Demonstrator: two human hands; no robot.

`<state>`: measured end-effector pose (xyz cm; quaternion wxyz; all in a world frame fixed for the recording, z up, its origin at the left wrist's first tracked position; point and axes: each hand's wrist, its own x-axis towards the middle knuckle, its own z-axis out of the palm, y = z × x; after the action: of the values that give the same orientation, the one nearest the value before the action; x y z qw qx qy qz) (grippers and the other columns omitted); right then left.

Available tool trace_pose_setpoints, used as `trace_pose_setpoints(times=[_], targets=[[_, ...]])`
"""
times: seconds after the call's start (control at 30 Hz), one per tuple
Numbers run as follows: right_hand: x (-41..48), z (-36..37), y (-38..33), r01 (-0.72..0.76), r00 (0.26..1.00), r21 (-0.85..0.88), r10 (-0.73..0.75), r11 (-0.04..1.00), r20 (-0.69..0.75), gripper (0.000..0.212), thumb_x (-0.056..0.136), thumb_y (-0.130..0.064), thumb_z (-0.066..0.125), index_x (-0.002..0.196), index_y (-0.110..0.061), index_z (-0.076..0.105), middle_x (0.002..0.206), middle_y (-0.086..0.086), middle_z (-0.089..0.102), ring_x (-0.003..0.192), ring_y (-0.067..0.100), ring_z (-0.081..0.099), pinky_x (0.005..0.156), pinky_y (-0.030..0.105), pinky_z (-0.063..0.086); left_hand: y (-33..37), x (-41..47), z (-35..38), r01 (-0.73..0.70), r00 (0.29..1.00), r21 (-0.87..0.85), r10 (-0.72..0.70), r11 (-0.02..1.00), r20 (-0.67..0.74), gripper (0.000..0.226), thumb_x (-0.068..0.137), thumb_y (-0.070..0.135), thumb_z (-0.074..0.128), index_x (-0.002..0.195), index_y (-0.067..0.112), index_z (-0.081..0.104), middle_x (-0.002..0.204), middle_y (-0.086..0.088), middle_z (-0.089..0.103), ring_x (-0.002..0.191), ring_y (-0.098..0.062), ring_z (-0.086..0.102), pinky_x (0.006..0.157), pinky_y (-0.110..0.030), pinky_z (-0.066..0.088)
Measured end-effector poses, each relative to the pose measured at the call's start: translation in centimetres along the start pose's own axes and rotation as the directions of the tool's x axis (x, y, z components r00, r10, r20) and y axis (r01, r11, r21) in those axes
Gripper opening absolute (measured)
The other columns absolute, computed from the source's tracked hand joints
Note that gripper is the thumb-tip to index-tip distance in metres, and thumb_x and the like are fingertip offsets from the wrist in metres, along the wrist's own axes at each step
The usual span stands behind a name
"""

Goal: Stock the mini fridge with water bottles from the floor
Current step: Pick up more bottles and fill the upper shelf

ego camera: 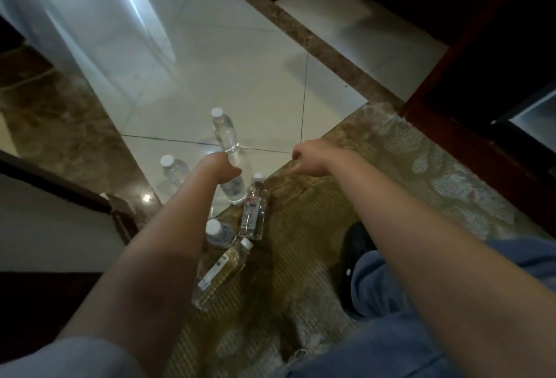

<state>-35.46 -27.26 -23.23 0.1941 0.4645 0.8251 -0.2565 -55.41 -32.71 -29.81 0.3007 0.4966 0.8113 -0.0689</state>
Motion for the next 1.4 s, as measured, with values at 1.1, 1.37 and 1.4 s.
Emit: trace_pose_setpoints(times=[1.1, 1.37, 1.4], targets=[[-3.6, 1.7, 3.6, -0.105, 0.985, 0.365, 0.148, 0.925, -0.092, 0.054, 0.092, -0.026, 0.060, 0.141, -0.012, 0.041, 0.123, 0.008, 0.054, 0.106, 0.023, 0.054, 0.090, 0.034, 0.046, 5.1, -1.8, -4.4, -0.336, 0.916, -0.339, 0.220, 0.879, -0.336, 0.036, 0.082, 0.013, 0.069, 0.115, 0.006, 0.058, 0.113, -0.013, 0.061, 0.102, -0.027, 0.055, 0.078, -0.030, 0.040], [-4.2, 2.1, 6.0, -0.069, 0.961, 0.680, 0.232, 0.730, -0.151, 0.107, 0.071, -0.032, 0.083, 0.153, -0.023, 0.014, 0.155, 0.006, 0.030, 0.140, 0.028, 0.033, 0.109, 0.046, 0.036, 12.2, -3.0, -5.1, -0.516, 0.856, -0.457, 0.458, 0.724, -0.242, 0.035, 0.078, 0.017, 0.075, 0.110, 0.008, 0.065, 0.109, -0.010, 0.065, 0.104, -0.026, 0.059, 0.093, -0.041, 0.049], [-4.3, 2.2, 6.2, -0.058, 0.963, 0.709, 0.227, 0.703, -0.146, 0.108, 0.068, -0.032, 0.084, 0.152, -0.023, 0.017, 0.152, 0.004, 0.034, 0.138, 0.026, 0.035, 0.108, 0.045, 0.037, 12.7, -3.1, -4.9, -0.511, 0.854, -0.513, 0.475, 0.689, -0.214, 0.034, 0.078, 0.016, 0.075, 0.109, 0.009, 0.065, 0.109, -0.009, 0.065, 0.104, -0.025, 0.060, 0.095, -0.041, 0.050]])
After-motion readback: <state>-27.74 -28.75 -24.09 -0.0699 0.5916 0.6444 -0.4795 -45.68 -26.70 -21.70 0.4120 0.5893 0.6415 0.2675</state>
